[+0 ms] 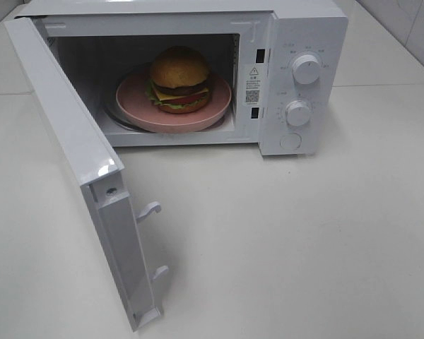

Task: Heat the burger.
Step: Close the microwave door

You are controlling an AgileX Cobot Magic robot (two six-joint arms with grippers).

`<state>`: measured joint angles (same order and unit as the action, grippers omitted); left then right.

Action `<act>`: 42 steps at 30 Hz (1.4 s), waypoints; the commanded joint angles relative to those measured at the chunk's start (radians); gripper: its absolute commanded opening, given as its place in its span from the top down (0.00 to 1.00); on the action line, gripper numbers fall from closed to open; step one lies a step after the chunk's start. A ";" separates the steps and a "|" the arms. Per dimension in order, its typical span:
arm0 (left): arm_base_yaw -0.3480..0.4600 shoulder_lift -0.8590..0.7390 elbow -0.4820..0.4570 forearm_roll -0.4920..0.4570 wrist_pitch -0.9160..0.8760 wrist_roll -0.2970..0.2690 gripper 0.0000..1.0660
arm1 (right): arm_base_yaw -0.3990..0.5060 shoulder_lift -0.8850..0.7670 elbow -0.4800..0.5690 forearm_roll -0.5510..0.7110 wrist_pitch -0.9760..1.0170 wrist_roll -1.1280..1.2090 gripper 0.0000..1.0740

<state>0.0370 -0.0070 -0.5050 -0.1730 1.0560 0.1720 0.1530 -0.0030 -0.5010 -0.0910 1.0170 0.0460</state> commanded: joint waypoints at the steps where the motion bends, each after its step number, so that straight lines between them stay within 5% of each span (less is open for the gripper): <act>1: -0.004 -0.017 0.003 -0.004 -0.012 0.003 1.00 | -0.004 -0.023 0.003 -0.002 -0.017 -0.007 0.49; 15: -0.004 -0.018 -0.007 -0.024 -0.027 -0.001 1.00 | -0.004 -0.023 0.003 -0.002 -0.017 -0.007 0.49; 20: -0.004 -0.002 -0.012 -0.033 -0.272 0.004 1.00 | -0.004 -0.023 0.003 -0.002 -0.017 -0.007 0.49; 28: -0.004 0.119 0.021 -0.046 -0.363 0.015 1.00 | -0.004 -0.023 0.003 -0.002 -0.017 -0.007 0.49; 32: -0.004 0.317 0.021 -0.078 -0.471 0.134 1.00 | -0.004 -0.023 0.003 -0.002 -0.017 -0.007 0.49; 38: -0.004 0.452 0.021 -0.152 -0.562 0.200 1.00 | -0.004 -0.023 0.003 -0.002 -0.017 -0.007 0.49; 40: -0.004 0.608 0.021 -0.282 -0.620 0.314 1.00 | -0.004 -0.023 0.003 -0.002 -0.017 -0.007 0.49; 42: -0.004 0.640 0.021 -0.311 -0.631 0.343 1.00 | -0.004 -0.023 0.003 -0.002 -0.017 -0.007 0.49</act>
<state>0.0370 0.5420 -0.4880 -0.3890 0.4800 0.4280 0.1530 -0.0030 -0.5010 -0.0910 1.0170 0.0460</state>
